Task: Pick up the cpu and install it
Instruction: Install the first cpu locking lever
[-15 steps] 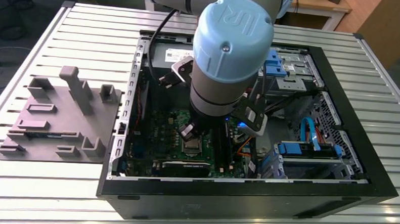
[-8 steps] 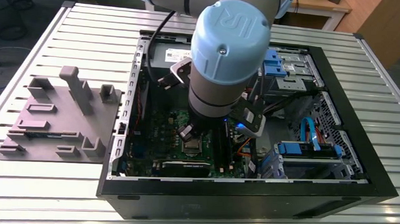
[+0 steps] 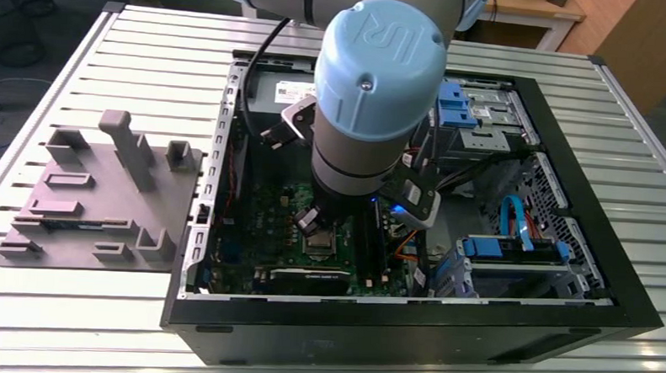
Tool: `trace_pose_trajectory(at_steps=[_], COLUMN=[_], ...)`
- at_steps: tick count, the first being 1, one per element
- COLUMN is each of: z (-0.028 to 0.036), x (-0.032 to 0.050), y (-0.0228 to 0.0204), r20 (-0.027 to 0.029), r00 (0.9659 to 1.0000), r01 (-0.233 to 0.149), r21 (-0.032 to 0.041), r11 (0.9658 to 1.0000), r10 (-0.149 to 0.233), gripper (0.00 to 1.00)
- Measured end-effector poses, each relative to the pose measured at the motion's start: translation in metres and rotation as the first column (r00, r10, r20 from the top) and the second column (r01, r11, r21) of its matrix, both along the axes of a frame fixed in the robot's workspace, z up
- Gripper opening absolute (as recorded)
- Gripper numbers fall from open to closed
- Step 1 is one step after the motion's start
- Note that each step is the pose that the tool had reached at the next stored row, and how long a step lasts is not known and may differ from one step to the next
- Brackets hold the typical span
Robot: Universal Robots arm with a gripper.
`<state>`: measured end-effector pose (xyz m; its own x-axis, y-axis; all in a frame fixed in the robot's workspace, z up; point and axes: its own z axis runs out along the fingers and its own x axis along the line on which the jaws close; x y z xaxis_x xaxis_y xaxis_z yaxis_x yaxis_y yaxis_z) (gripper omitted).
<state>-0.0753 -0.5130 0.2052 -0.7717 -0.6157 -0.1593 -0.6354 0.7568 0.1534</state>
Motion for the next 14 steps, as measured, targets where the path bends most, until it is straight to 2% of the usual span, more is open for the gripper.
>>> trace_pose_trajectory(at_steps=[2, 10, 14], z=[0.0000, -0.0001, -0.0006], x=[-0.0003, -0.0011, -0.0010], y=[-0.0003, -0.0080, -0.0102], r20=[0.0001, 0.0000, 0.0000], r00=[1.0000, 1.0000, 1.0000], r01=[0.000, 0.000, 0.000], r21=[0.0001, -0.0002, -0.0001], r11=[1.0000, 1.0000, 1.0000], r10=[0.000, 0.000, 0.000], gripper=[0.11, 0.11, 0.11])
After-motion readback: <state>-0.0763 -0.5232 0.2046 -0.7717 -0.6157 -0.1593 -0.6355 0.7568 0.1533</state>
